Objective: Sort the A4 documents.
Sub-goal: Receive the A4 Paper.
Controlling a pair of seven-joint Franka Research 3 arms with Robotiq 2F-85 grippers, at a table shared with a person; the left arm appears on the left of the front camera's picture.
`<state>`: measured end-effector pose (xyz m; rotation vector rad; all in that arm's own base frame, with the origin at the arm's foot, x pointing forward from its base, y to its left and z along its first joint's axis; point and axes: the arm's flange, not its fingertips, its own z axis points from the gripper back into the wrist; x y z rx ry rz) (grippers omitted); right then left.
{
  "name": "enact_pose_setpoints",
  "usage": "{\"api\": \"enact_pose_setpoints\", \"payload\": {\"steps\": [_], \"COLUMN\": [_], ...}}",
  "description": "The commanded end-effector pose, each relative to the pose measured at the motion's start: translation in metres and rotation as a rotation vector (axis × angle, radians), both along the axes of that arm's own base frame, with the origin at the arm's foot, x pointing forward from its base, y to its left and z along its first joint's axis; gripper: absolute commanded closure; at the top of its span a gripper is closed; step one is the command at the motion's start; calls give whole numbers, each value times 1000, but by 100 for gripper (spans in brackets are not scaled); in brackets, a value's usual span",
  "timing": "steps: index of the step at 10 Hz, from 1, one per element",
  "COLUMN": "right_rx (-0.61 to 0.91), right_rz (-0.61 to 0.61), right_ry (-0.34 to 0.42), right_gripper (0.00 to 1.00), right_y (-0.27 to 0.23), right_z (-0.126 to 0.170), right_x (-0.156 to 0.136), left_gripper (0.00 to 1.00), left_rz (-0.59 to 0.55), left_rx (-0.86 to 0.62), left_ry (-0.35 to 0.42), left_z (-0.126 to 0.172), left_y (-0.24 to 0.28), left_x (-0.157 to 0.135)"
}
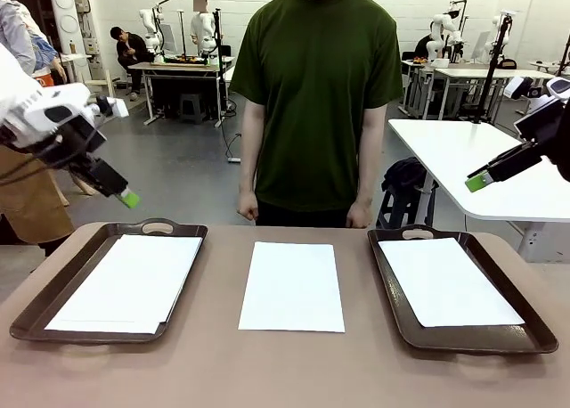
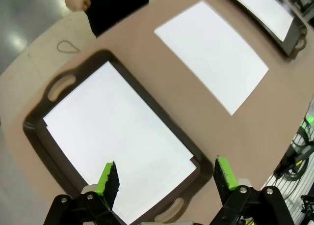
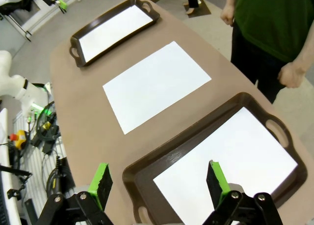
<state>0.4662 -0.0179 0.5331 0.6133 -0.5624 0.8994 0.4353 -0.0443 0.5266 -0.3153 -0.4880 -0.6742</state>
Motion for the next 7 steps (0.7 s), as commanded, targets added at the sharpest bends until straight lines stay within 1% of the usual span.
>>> {"api": "enact_pose_setpoints", "payload": {"steps": [1, 2, 3, 4, 6, 7], "right_rx": [-1, -1, -1, -1, -1, -1], "right_rz": [3, 3, 3, 3, 3, 3], "right_ry": [0, 0, 0, 0, 0, 0], "right_gripper": [0, 0, 0, 0, 0, 0], "right_y": [1, 1, 1, 1, 1, 1], "right_z": [0, 0, 0, 0, 0, 0], "right_x": [0, 0, 0, 0, 0, 0], "left_gripper": [0, 0, 0, 0, 0, 0], "left_rz": [36, 147, 179, 175, 186, 224], "left_rx": [-29, -57, -131, -127, -137, -189], "left_ry": [-100, -63, -37, -13, 5, 57], "left_z": [11, 9, 4, 0, 1, 1], "left_y": [-26, -29, -28, -30, -28, -26], "left_x": [-12, -7, -3, 2, 6, 11]}}
